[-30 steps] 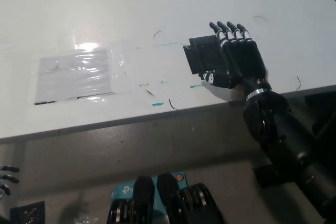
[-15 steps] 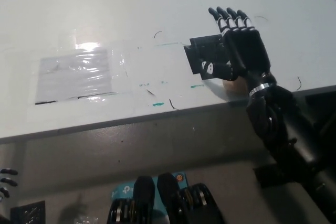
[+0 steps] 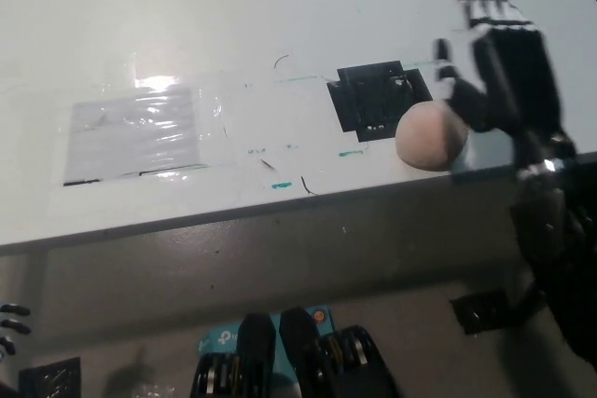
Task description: The robot uses its right hand to grab and squeeze a pink dumpling toy kept on the black mask on the desk
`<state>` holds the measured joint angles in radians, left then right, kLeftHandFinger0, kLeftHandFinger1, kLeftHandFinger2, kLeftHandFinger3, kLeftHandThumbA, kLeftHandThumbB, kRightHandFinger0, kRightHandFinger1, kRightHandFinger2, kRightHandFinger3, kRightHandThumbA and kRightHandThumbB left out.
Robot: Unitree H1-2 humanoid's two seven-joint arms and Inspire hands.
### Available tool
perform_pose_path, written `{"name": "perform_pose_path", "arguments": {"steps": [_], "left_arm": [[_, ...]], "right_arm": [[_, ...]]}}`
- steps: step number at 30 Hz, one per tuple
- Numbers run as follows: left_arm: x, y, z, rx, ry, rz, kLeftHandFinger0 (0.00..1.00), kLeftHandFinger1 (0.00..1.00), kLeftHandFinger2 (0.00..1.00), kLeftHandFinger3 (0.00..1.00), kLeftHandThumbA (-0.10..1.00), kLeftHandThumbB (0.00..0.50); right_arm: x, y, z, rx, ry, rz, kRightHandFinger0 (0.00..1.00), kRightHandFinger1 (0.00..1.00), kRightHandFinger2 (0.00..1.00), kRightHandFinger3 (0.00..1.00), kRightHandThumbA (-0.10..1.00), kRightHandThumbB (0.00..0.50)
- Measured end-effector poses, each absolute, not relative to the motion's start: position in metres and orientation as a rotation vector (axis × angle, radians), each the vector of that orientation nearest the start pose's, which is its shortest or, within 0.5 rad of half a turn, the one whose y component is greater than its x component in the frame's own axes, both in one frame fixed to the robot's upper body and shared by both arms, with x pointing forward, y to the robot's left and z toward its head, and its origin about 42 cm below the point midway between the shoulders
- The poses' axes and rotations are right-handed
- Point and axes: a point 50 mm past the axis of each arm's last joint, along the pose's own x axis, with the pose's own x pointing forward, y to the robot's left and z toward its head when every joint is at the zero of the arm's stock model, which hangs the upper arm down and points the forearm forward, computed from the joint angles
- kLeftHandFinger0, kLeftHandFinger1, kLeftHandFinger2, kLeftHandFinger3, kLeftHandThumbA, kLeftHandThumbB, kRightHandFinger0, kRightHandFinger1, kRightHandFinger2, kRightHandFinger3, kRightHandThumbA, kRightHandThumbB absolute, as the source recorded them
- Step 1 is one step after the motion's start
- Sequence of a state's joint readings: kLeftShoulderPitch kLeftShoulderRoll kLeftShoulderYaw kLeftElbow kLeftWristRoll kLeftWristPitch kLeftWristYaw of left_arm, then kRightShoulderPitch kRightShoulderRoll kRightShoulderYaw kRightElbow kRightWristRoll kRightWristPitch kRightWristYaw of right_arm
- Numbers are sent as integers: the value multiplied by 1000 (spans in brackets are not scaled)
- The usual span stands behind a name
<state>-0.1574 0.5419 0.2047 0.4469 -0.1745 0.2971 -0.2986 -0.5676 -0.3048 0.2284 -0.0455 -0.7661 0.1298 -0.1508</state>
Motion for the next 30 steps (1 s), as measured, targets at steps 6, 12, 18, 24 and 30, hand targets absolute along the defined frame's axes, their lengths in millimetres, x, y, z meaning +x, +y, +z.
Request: {"name": "perform_pose_path", "arguments": {"steps": [6,12,18,24,30], "left_arm": [[306,468,88,167,513,80,30,244,375,383,1000,500],[306,468,87,168,514,79,10,221,346,383,1000,500],[306,468,88,166,513,80,22,228,364,397,1000,489],[306,467,86,163,516,80,3,211,344,403,1000,500],[306,467,86,162,517,80,4,214,347,385,1000,500]], "right_arm": [[396,-242,262,-908,-510,-220,100,167,356,589,-98,158],[379,-255,189,-709,-276,-227,81,153,329,589,-100,168],[367,-260,156,-512,-152,-265,48,215,501,623,-89,131],[367,-267,143,-329,-69,-313,0,173,382,651,-68,139],[368,-273,137,-182,-18,-315,29,177,372,632,-94,134]]}}
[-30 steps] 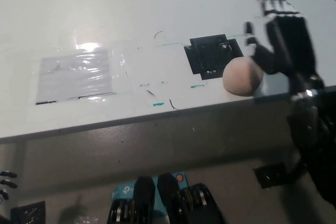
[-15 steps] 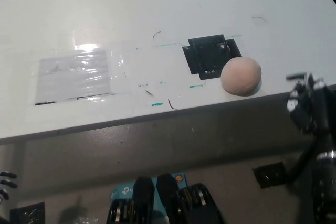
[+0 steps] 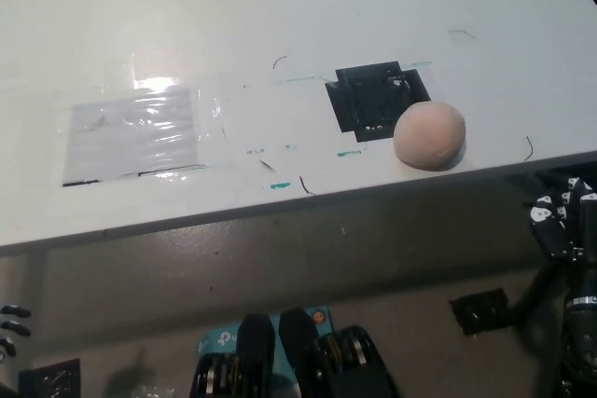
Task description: The robot uses its right hand to grab and squeeze a pink dumpling toy kept on the black mask on the desk
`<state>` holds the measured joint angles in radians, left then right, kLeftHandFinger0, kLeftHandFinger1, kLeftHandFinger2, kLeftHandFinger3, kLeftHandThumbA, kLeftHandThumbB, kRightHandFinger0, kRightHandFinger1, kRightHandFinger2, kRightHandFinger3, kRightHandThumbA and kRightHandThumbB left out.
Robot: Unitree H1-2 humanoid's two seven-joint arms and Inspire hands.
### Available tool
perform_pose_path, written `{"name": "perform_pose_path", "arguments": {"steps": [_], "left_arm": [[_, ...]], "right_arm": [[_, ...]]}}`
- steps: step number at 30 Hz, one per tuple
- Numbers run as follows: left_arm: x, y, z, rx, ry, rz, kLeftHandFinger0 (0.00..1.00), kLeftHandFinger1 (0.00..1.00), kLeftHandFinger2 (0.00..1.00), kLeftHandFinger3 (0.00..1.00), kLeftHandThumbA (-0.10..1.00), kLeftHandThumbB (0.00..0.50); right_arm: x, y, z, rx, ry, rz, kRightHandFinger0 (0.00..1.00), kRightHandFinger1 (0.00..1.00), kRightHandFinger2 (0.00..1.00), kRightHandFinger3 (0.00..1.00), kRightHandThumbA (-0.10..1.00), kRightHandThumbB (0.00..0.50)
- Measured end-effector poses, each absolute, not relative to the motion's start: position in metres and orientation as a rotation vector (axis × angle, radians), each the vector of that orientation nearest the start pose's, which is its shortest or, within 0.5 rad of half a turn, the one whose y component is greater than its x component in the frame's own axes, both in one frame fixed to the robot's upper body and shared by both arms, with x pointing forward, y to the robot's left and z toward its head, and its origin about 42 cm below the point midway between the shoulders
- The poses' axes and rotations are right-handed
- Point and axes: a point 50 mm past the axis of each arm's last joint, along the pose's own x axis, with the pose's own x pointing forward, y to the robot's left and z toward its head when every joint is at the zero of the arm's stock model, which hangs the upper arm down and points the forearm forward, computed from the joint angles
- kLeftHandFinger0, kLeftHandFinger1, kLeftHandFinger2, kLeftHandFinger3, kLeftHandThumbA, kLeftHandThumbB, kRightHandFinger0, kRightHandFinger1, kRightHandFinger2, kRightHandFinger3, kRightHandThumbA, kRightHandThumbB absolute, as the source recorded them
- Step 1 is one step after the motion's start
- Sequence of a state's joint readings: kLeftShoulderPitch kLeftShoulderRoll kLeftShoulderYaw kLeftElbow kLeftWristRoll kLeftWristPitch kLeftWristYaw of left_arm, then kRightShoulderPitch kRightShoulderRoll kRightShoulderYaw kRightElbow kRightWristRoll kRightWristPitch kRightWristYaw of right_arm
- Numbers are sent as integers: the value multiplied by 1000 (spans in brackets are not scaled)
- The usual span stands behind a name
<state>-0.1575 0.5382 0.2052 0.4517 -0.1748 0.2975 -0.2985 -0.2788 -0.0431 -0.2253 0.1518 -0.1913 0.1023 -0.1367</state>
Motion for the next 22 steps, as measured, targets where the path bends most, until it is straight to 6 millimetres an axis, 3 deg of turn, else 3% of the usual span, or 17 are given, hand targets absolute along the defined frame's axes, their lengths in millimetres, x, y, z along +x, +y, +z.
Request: {"name": "perform_pose_path", "arguments": {"steps": [5,10,11,18,22], "left_arm": [[306,467,86,161,516,80,0,230,361,412,1000,500],[306,467,86,160,514,81,2,191,316,362,1000,500],[306,467,86,159,513,82,9,211,339,418,1000,500],[306,465,85,155,513,80,20,219,379,444,1000,497],[306,463,83,149,513,79,24,219,363,401,1000,497]], "right_arm": [[373,-270,141,-112,-13,-283,25,161,328,612,-100,132],[378,-268,145,-72,-11,-267,1,144,314,599,-100,136],[378,-268,145,-67,-10,-266,2,142,313,602,-100,127],[379,-270,145,-44,-3,-257,0,134,314,608,-100,127],[379,-271,145,-46,6,-256,0,126,307,612,-100,128]]}}
